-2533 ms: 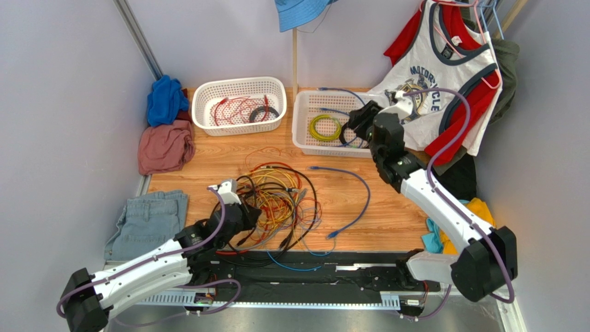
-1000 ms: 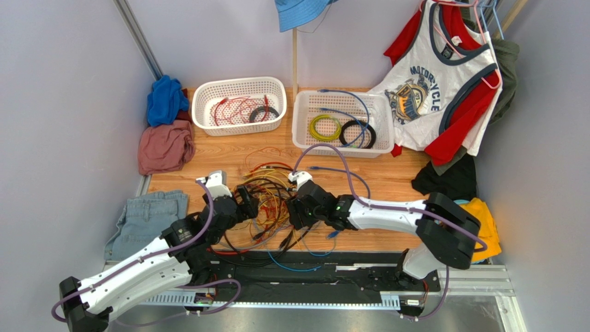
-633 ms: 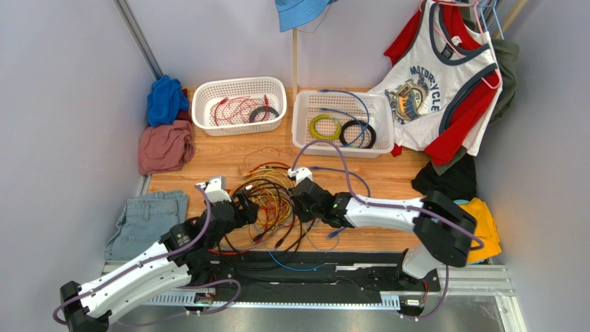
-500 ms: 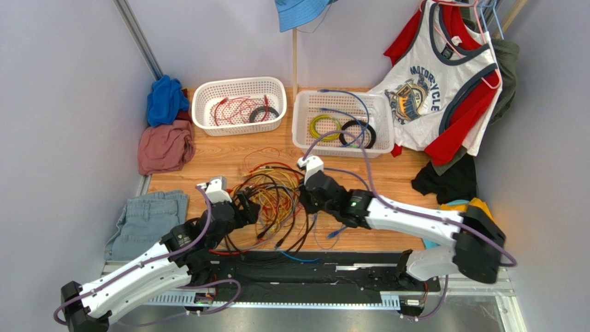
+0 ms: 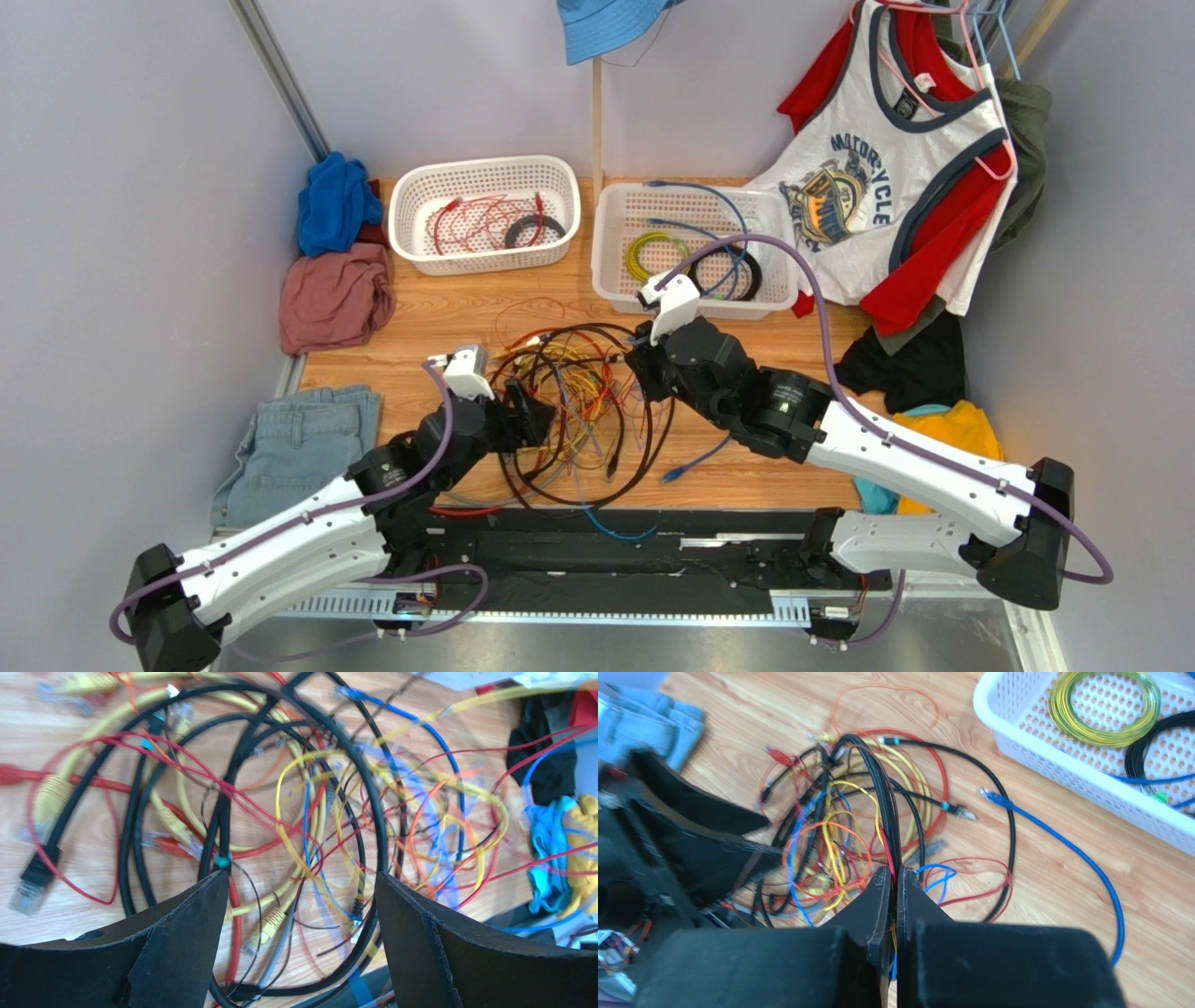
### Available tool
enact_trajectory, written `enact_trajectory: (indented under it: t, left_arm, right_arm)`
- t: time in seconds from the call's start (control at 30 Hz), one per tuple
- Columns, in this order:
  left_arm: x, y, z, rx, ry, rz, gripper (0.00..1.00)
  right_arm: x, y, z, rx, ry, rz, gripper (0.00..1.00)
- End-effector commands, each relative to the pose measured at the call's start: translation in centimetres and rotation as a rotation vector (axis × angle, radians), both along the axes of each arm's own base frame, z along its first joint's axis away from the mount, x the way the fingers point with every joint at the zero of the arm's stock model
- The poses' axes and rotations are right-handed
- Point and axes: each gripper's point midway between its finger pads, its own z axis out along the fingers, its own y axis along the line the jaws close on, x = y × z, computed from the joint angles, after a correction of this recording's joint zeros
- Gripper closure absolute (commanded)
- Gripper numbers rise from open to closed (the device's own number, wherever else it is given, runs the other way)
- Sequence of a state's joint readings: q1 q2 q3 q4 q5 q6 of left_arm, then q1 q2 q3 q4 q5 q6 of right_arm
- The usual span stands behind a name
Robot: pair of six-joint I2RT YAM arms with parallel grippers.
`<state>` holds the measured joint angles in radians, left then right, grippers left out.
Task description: Untangle the cables
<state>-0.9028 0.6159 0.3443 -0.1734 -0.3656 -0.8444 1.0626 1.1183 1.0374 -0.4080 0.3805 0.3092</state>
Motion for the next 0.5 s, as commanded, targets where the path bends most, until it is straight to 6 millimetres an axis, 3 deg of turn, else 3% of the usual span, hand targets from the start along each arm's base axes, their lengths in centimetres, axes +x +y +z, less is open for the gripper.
enact_trajectory:
  t: [0.0, 0.1, 0.17, 0.23, 0.27, 0.3, 0.37, 0.47]
  left_arm:
    - [0.8, 2.4, 2.5, 0.036, -0.025, 0.117, 0.16]
    - [0.9, 5.4, 1.9, 0.107, 0.001, 0.246, 0.15]
    - [0.8, 6.2, 2.1, 0.11, -0.004, 0.279, 0.15]
    - [0.7, 6.5, 2.1, 0.098, -0.003, 0.289, 0.14]
    - [0.6, 6.6, 2.3, 0.083, -0.011, 0.289, 0.13]
    - [0.7, 6.4, 2.5, 0.071, -0.022, 0.281, 0.12]
    - [0.7, 5.9, 3.2, 0.042, -0.046, 0.257, 0.11]
    - [0.7, 5.2, 3.8, 0.037, -0.065, 0.216, 0.11]
  right_arm:
    - [-0.2, -1.1, -1.8, -0.031, 0.009, -0.022, 1.0]
    - [-0.8, -0.1, -3.4, -0.041, 0.04, 0.034, 1.0]
    - [-2.1, 1.8, -4.8, -0.049, 0.102, 0.147, 0.99]
    - [-3.3, 3.7, -5.5, -0.044, 0.155, 0.252, 0.87]
    - [-4.6, 4.9, -5.3, -0.015, 0.19, 0.328, 0.72]
    - [-4.6, 5.2, -5.2, -0.008, 0.194, 0.332, 0.63]
    - [-4.0, 4.8, -5.2, -0.02, 0.189, 0.284, 0.52]
    - [-2.7, 3.0, -5.0, -0.071, 0.163, 0.178, 0.49]
